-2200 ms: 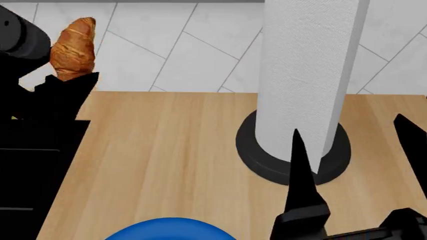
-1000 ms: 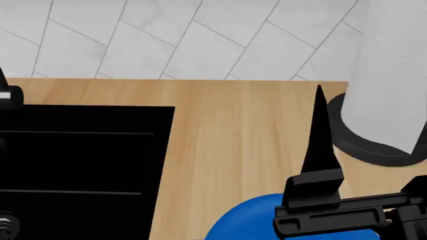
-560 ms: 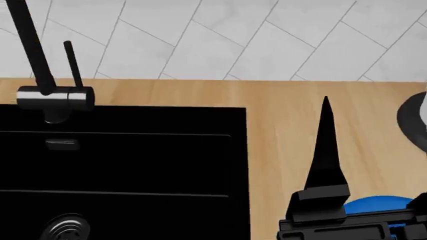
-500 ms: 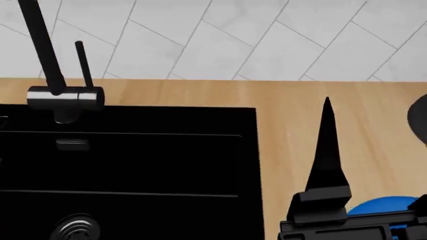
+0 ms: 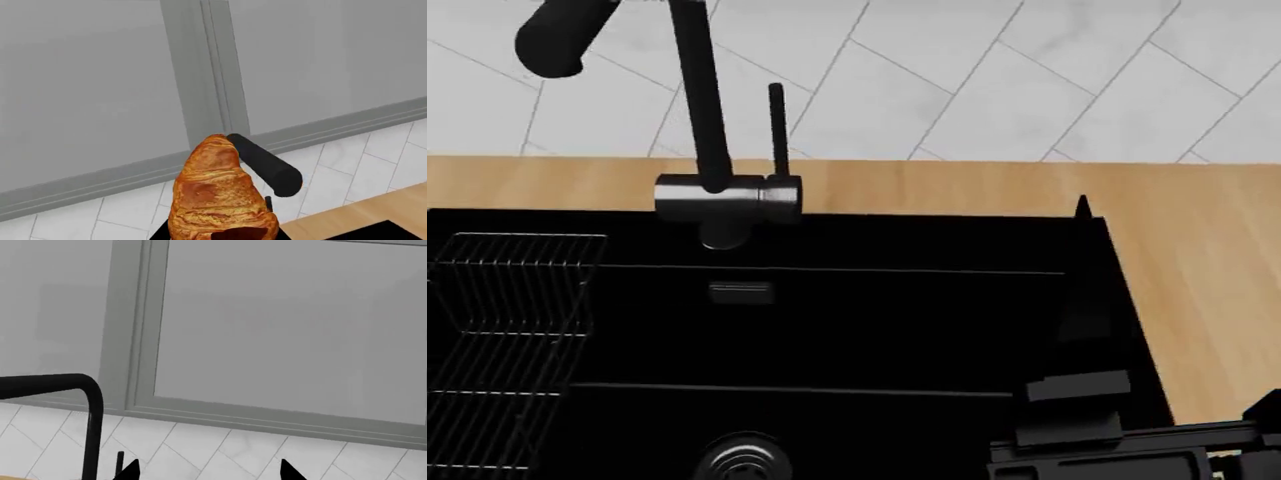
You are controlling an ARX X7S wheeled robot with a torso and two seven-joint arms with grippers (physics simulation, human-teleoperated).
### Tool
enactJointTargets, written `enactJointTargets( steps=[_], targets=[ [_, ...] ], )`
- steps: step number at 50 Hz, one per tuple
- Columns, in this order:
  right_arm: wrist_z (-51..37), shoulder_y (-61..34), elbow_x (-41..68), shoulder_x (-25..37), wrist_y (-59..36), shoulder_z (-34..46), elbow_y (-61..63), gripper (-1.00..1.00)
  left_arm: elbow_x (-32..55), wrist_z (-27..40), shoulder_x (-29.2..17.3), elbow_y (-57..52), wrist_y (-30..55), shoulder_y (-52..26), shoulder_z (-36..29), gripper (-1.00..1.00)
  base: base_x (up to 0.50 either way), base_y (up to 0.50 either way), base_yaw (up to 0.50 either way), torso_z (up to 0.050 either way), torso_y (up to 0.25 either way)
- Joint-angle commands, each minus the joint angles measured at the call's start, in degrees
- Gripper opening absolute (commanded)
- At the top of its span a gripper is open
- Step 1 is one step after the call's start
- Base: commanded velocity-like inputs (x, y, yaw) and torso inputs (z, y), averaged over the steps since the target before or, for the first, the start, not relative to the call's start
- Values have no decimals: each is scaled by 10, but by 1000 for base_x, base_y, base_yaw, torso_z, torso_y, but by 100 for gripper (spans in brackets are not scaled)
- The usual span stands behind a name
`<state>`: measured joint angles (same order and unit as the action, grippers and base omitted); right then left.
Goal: Place the pastries on the plates.
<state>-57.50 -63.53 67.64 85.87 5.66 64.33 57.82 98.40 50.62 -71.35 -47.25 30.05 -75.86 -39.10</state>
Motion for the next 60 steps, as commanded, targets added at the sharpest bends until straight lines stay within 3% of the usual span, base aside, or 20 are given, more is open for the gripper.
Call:
enactJointTargets(
  steps=[1, 60],
  targets=[
    [1, -7, 8, -5, -11, -6, 1, 100, 20, 15, 3, -2, -11, -2, -1, -100, 0, 500, 0, 0, 0],
    [-5, 18, -20, -21, 3, 3, -8, 100, 5, 9, 8, 5, -11, 6, 7, -100, 0, 500, 0, 0, 0]
  ],
)
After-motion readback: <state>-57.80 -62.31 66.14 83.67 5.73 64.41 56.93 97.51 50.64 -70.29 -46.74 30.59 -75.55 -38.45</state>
